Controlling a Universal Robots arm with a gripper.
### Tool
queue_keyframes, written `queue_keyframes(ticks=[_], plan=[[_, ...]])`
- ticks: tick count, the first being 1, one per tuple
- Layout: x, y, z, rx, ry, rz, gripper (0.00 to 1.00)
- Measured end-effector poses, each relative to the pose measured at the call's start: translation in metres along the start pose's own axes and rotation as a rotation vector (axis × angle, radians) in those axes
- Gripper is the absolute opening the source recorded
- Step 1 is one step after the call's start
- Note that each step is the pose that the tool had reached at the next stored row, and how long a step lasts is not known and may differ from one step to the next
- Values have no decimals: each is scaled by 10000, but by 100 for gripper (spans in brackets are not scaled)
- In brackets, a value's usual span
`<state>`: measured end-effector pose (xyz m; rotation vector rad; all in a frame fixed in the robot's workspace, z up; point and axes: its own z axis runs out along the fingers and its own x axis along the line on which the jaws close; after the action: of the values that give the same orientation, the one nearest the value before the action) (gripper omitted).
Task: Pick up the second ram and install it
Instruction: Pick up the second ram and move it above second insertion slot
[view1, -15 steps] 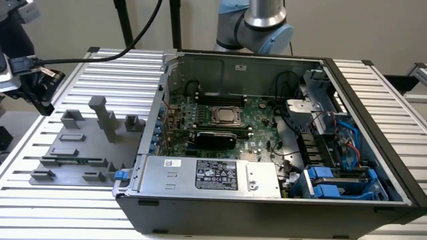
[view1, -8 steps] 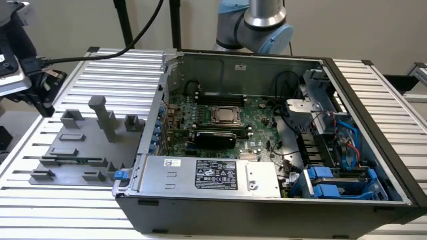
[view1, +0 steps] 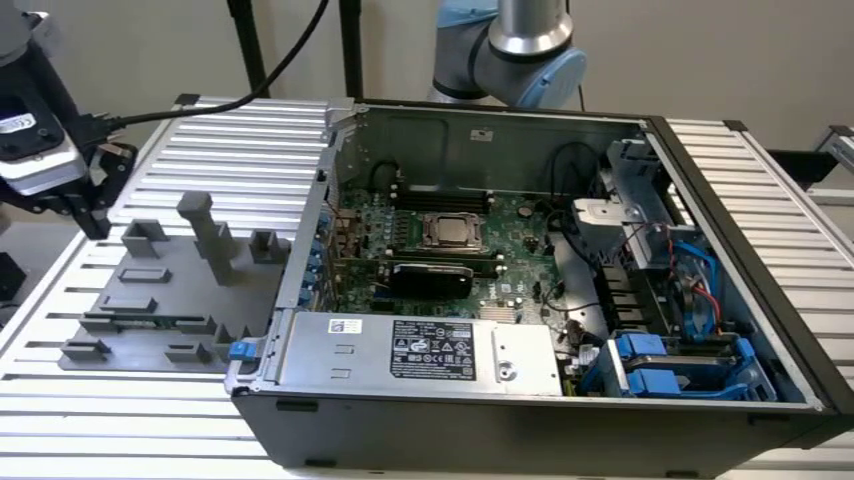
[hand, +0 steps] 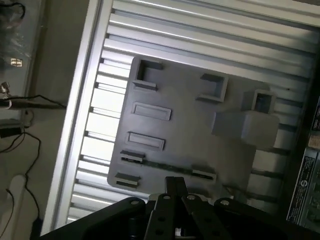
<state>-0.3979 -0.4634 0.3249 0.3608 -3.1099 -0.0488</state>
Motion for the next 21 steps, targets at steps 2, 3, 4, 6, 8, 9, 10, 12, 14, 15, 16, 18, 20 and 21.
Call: queue_keyframes(ticks=[2, 3, 4, 6, 8, 9, 10, 12, 14, 15, 16, 18, 20, 21], plan=[[0, -1, 14, 3, 10, -360, 0], [0, -1, 21, 6, 14, -538, 0], [0, -1, 28, 9, 17, -725, 0], [-1, -2, 41, 14, 26, -1090, 0], [-1, -2, 55, 19, 34, -1449, 0], [-1, -2, 62, 22, 38, -1645, 0], [0, -3, 68, 26, 42, -1825, 0], [-1, -3, 82, 30, 49, -2180, 0], [-1, -3, 95, 35, 56, -2540, 0], [-1, -4, 102, 39, 61, -2734, 0], [-1, -4, 109, 41, 64, -2915, 0], [-1, -4, 122, 47, 72, -3275, 0], [-1, -5, 136, 52, 80, -3638, 0], [-1, -5, 143, 55, 83, -3820, 0]])
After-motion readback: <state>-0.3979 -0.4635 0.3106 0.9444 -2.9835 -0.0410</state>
